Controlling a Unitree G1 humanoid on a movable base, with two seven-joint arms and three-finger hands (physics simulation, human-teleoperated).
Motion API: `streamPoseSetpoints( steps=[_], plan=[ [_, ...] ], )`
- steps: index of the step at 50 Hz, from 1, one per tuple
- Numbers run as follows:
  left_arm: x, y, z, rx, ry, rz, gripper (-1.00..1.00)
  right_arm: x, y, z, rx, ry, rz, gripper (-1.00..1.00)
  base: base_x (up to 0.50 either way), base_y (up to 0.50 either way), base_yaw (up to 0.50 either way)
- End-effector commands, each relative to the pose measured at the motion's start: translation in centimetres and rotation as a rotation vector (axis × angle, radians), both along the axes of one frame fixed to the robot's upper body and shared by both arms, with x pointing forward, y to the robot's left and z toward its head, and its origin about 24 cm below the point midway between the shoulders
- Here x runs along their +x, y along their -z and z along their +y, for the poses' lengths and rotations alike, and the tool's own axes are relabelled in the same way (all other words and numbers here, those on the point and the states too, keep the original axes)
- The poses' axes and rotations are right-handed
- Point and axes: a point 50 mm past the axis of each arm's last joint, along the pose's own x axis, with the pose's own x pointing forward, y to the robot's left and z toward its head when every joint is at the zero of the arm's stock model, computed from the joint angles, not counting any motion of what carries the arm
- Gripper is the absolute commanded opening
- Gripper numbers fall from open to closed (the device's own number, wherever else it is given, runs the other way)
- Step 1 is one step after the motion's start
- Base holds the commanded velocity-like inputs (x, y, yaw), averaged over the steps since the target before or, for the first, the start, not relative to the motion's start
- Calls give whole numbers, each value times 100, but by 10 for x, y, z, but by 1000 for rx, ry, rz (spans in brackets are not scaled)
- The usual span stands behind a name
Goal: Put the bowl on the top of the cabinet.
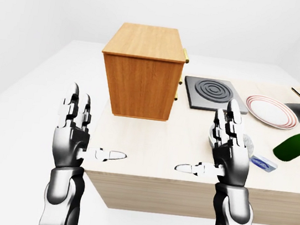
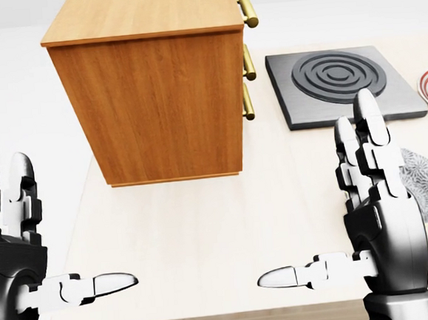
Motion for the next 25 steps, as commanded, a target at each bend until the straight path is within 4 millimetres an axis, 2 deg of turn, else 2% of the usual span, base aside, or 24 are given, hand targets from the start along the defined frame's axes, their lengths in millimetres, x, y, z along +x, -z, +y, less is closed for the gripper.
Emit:
streamPoseSetpoints(
  steps=[1,9,11,14,25],
  plan=[
    [0,1,0,-1,2,4,100,0,0,0,2,0,0,100,0,41,0],
    [1,1,0,-1,1,3,100,2,2,0,5,-2,11,100,0,39,0],
    [1,1,0,-2,2,6,100,4,13,0,8,-3,59,100,0,6,0],
    [1,3,-1,-2,4,15,100,2,3,0,6,-3,13,100,0,1,0],
    [3,5,-1,-3,6,21,100,1,1,0,6,-3,6,100,3,0,0]
  ],
)
